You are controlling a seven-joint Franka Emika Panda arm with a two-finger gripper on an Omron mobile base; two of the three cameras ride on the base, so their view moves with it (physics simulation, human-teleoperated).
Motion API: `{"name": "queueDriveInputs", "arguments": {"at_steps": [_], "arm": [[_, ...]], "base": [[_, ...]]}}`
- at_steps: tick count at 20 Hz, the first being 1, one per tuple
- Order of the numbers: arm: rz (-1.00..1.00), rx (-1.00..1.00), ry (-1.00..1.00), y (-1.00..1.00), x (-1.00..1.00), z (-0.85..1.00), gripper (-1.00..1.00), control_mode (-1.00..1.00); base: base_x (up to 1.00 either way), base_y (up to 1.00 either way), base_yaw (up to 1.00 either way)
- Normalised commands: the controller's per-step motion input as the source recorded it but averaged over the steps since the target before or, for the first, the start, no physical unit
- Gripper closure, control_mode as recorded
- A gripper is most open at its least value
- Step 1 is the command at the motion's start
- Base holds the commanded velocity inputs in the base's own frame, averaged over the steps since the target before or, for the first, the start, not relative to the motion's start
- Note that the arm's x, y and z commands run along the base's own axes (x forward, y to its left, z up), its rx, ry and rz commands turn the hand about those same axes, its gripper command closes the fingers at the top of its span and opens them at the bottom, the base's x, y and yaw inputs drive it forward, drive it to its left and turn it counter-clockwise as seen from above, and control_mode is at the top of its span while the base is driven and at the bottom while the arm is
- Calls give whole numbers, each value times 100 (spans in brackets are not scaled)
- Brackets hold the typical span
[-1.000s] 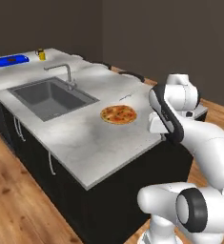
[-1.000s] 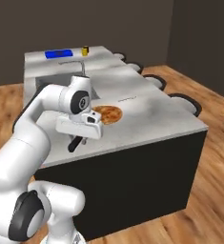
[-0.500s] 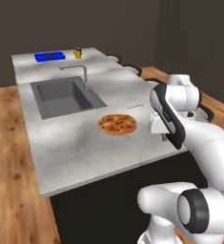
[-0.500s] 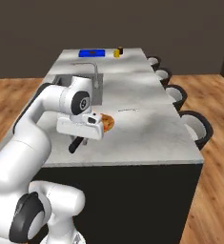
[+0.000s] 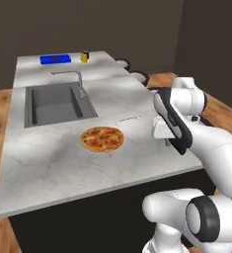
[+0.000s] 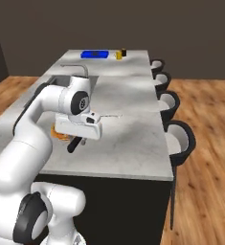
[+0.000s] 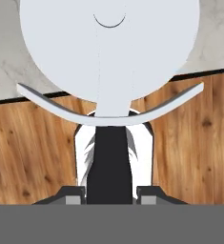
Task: Take the pizza cutter from the drawer on the left and place it on the dining counter for cutting.
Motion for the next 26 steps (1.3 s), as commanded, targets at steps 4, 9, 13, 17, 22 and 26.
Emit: {"name": "queueDriveInputs", "arguments": {"at_steps": [4, 9, 13, 17, 22, 26], "arm": [[0, 0, 0, 0, 0, 0, 100, 100], [0, 0, 0, 0, 0, 0, 100, 100], [0, 0, 0, 0, 0, 0, 100, 100], [0, 0, 0, 0, 0, 0, 100, 100], [0, 0, 0, 0, 0, 0, 100, 100], [0, 0, 0, 0, 0, 0, 100, 100]], "base": [[49, 2, 11], [27, 2, 20], [24, 0, 23], [34, 0, 23], [49, -1, 14], [69, -4, 2]]}}
